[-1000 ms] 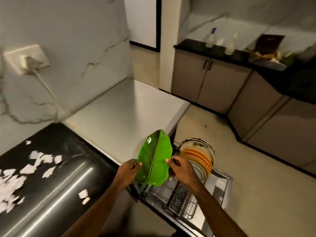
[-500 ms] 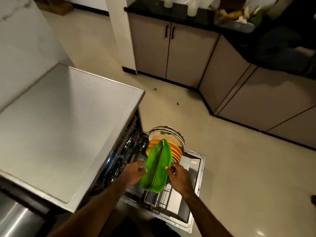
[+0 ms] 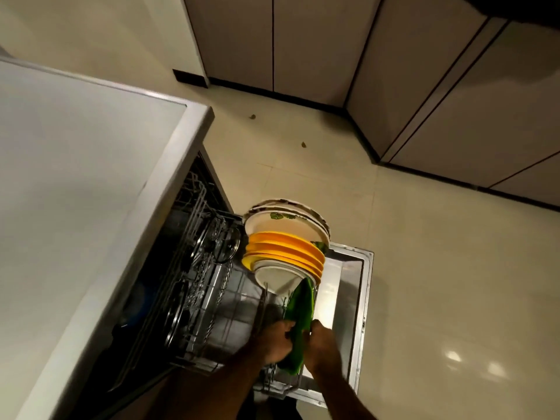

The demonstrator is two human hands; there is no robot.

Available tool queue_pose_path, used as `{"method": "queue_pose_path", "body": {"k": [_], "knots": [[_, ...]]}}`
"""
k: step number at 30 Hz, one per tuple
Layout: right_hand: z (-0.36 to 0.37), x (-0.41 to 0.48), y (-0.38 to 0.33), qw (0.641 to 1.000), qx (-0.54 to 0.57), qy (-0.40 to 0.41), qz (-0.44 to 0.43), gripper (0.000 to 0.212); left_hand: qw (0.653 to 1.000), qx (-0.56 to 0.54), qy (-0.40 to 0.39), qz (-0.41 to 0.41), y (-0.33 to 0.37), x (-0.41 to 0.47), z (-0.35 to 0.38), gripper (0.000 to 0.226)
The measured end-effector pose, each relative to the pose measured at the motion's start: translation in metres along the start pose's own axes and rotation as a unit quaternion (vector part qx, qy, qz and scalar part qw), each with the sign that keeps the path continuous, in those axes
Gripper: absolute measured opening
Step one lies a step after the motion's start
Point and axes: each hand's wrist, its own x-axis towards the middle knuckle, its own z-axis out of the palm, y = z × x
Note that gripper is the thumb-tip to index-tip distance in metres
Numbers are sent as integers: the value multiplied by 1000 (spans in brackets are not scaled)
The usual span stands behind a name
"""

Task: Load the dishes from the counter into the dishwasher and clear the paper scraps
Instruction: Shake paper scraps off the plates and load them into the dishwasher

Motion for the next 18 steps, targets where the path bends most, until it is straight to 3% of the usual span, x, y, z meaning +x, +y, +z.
{"method": "queue_pose_path", "body": {"k": [5,10,15,18], "knots": [[21,19,14,998,-66,-13,8,23,994,95,59,-10,2,30,0,60],[38,40,23,994,-95,-49,25,26,955,249,161,4,-24,55,-12,72],[50,59,23,994,-80,-62,45,36,933,310,180,14,-43,71,-21,72],[63,62,26,991,-122,-56,11,36,929,317,191,23,-48,75,-25,72]]}}
